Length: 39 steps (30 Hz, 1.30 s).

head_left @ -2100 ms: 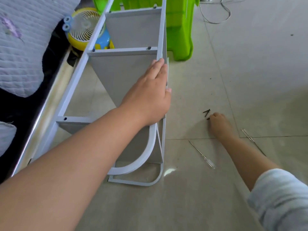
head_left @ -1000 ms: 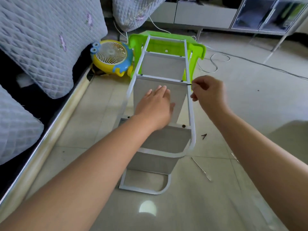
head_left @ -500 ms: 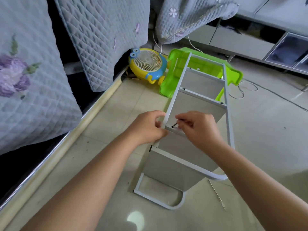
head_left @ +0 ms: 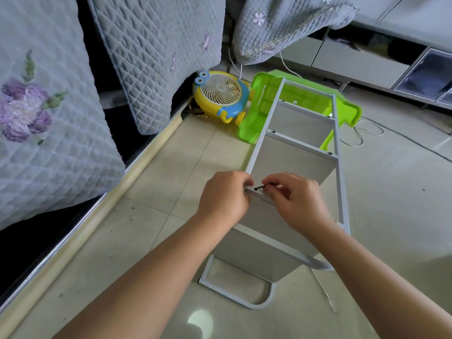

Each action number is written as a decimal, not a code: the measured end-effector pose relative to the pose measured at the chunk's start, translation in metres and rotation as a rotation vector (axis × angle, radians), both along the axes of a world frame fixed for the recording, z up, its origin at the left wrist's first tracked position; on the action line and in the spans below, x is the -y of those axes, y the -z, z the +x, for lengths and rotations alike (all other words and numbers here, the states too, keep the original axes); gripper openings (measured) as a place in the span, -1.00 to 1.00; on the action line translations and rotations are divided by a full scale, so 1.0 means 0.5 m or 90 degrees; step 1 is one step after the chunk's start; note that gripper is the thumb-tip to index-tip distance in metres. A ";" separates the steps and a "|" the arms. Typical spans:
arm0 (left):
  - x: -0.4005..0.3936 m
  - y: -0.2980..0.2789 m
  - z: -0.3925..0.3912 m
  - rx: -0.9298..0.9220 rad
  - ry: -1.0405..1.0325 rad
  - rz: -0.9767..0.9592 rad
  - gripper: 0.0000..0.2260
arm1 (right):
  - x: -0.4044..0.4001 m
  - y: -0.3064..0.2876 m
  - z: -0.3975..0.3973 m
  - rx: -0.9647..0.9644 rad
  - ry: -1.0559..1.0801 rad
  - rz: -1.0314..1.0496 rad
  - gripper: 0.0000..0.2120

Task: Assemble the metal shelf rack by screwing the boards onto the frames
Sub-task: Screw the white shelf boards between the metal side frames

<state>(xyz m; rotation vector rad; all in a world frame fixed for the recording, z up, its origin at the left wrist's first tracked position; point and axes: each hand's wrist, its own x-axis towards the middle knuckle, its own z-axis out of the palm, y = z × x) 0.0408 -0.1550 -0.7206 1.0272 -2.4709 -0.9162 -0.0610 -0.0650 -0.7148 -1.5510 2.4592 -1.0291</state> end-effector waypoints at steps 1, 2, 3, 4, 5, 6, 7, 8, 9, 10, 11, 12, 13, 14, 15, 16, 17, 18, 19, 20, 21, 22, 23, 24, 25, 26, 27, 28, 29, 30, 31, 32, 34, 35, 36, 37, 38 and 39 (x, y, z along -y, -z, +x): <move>-0.001 0.000 0.000 0.003 0.000 -0.003 -0.69 | -0.001 0.001 -0.001 -0.007 -0.004 -0.004 -0.89; -0.001 0.001 0.000 0.006 -0.001 -0.007 -0.69 | -0.002 0.002 -0.001 -0.015 -0.010 -0.007 -0.89; -0.001 0.002 0.002 0.008 -0.001 -0.009 -0.69 | -0.002 0.004 -0.003 -0.024 -0.017 -0.009 -0.90; -0.001 0.002 0.003 0.009 -0.001 -0.010 -0.69 | -0.002 0.005 -0.004 -0.035 -0.027 -0.012 -0.90; -0.001 0.001 0.006 0.011 0.000 -0.009 -0.70 | -0.002 0.006 -0.005 -0.048 -0.038 -0.014 -0.90; 0.000 0.000 0.008 0.013 0.003 -0.009 -0.71 | -0.001 0.006 -0.004 -0.062 -0.050 -0.015 -0.88; 0.000 -0.001 0.011 0.016 0.007 -0.009 -0.72 | -0.002 0.007 -0.004 -0.073 -0.061 -0.016 -0.85; 0.001 -0.002 0.013 0.019 0.010 -0.010 -0.73 | -0.002 0.006 -0.003 -0.082 -0.070 -0.018 -0.83; 0.001 -0.004 0.016 0.021 0.010 -0.009 -0.74 | -0.001 0.004 -0.003 -0.091 -0.079 -0.019 -0.83; 0.000 -0.005 0.018 0.021 0.009 -0.007 -0.75 | -0.001 0.003 -0.003 -0.106 -0.088 -0.018 -0.83; -0.001 -0.007 0.020 0.019 0.007 -0.005 -0.75 | -0.001 -0.001 -0.002 -0.127 -0.098 -0.013 -0.83; -0.002 -0.008 0.022 0.015 0.007 -0.002 -0.74 | 0.000 -0.004 -0.002 -0.150 -0.110 -0.007 -0.83; -0.004 -0.008 0.023 0.010 0.007 0.001 -0.73 | 0.000 -0.009 -0.001 -0.174 -0.125 0.003 -0.83; -0.006 -0.007 0.024 0.004 0.005 0.003 -0.71 | 0.001 -0.015 0.002 -0.203 -0.141 0.016 -0.83; -0.008 -0.007 0.025 -0.003 0.000 0.005 -0.70 | 0.004 -0.022 0.006 -0.229 -0.154 0.052 -0.82; -0.009 -0.005 0.026 -0.010 -0.008 0.006 -0.70 | 0.007 -0.030 0.010 -0.252 -0.159 0.104 -0.80; -0.009 -0.004 0.027 -0.014 -0.018 0.008 -0.71 | 0.010 -0.038 0.013 -0.265 -0.165 0.175 -0.78; -0.010 -0.004 0.027 -0.014 -0.028 0.013 -0.74 | 0.015 -0.045 0.014 -0.276 -0.170 0.250 -0.76; -0.010 -0.004 0.028 -0.009 -0.038 0.021 -0.76 | 0.021 -0.055 0.017 -0.307 -0.171 0.314 -0.74; -0.010 -0.004 0.029 -0.004 -0.045 0.033 -0.78 | 0.027 -0.065 0.022 -0.340 -0.178 0.366 -0.74; -0.009 -0.003 0.029 -0.002 -0.051 0.049 -0.80 | 0.033 -0.073 0.029 -0.368 -0.188 0.403 -0.74; -0.007 -0.003 0.030 -0.006 -0.054 0.066 -0.83 | 0.038 -0.078 0.034 -0.394 -0.196 0.430 -0.75; -0.005 -0.002 0.033 -0.012 -0.054 0.081 -0.85 | 0.040 -0.081 0.038 -0.408 -0.201 0.453 -0.76; -0.002 -0.001 0.035 -0.016 -0.049 0.095 -0.85 | 0.043 -0.085 0.040 -0.414 -0.203 0.471 -0.80; 0.000 0.002 0.039 -0.018 -0.041 0.107 -0.83 | 0.045 -0.089 0.042 -0.422 -0.202 0.489 -0.86; 0.001 0.006 0.043 -0.019 -0.032 0.118 -0.80 | 0.046 -0.092 0.045 -0.432 -0.200 0.500 -0.88; 0.001 0.009 0.047 -0.026 -0.026 0.127 -0.76 | 0.047 -0.094 0.048 -0.441 -0.199 0.513 -0.86; 0.000 0.011 0.051 -0.033 -0.022 0.132 -0.75 | 0.047 -0.095 0.050 -0.448 -0.201 0.529 -0.85; -0.002 0.013 0.054 -0.040 -0.019 0.129 -0.76 | 0.045 -0.093 0.050 -0.444 -0.202 0.537 -0.86; -0.004 0.014 0.057 -0.045 -0.017 0.124 -0.79 | 0.044 -0.090 0.049 -0.426 -0.197 0.529 -0.88; -0.005 0.015 0.059 -0.050 -0.016 0.120 -0.81 | 0.041 -0.085 0.045 -0.399 -0.183 0.514 -0.92; -0.005 0.015 0.061 -0.055 -0.014 0.120 -0.82 | 0.039 -0.082 0.041 -0.366 -0.172 0.487 -0.94; -0.006 0.012 0.065 -0.059 -0.009 0.117 -0.82 | 0.033 -0.075 0.031 -0.282 -0.172 0.450 -0.86; -0.006 0.011 0.066 -0.059 -0.005 0.113 -0.82 | 0.030 -0.073 0.027 -0.233 -0.176 0.436 -0.82; -0.007 0.010 0.067 -0.059 -0.004 0.111 -0.82 | 0.024 -0.071 0.023 -0.190 -0.178 0.414 -0.78; -0.008 0.010 0.068 -0.058 -0.005 0.111 -0.81 | 0.015 -0.070 0.017 -0.161 -0.172 0.385 -0.73; -0.010 0.008 0.068 -0.053 -0.010 0.114 -0.78 | 0.002 -0.067 0.006 -0.157 -0.151 0.349 -0.70; -0.012 0.003 0.067 -0.052 -0.016 0.109 -0.75 | -0.015 -0.064 -0.008 -0.180 -0.118 0.309 -0.69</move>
